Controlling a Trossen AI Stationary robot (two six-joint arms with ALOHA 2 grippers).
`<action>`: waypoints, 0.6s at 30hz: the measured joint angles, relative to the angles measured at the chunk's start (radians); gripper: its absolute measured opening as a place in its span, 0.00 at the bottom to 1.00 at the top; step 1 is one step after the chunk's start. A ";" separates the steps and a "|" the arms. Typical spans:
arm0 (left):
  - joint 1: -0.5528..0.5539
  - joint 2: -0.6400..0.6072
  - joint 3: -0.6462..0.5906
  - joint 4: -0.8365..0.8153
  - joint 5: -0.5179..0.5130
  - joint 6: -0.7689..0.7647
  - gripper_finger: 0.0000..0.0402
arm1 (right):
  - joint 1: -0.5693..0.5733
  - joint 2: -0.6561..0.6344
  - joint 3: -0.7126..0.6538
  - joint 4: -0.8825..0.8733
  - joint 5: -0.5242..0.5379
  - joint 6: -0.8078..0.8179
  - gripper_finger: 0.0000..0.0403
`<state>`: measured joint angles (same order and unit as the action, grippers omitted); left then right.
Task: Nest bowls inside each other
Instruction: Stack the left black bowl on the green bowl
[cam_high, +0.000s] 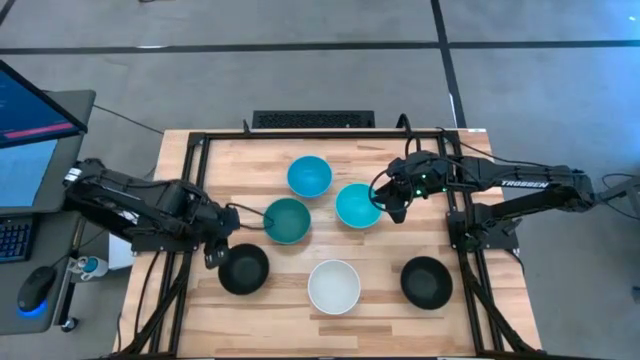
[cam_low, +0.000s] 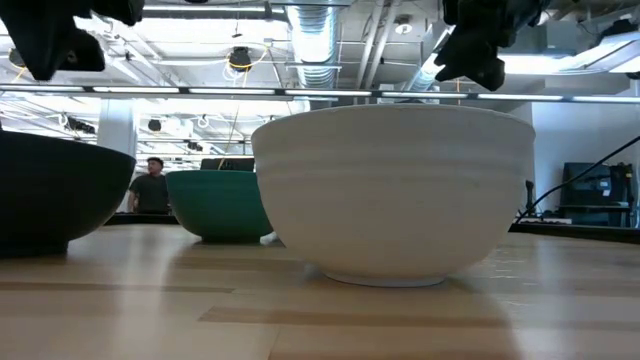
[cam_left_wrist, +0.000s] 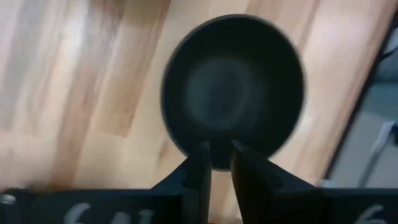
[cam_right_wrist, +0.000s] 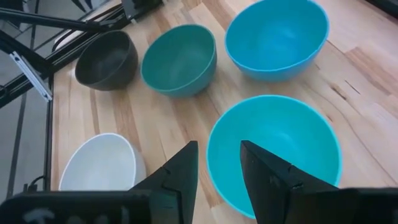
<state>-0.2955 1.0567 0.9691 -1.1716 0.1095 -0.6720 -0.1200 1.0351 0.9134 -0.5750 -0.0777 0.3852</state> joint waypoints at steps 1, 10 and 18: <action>-0.004 0.016 0.000 0.004 -0.015 0.021 0.12 | 0.000 0.000 0.000 0.001 0.000 0.000 0.36; -0.003 0.166 -0.042 0.039 -0.037 0.071 0.11 | 0.000 0.000 0.000 0.007 0.000 0.008 0.36; 0.005 0.225 -0.072 0.117 -0.085 0.091 0.11 | 0.001 0.000 0.000 0.007 -0.001 0.008 0.36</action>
<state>-0.2901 1.2819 0.8974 -1.0548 0.0244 -0.5806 -0.1192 1.0348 0.9134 -0.5684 -0.0784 0.3935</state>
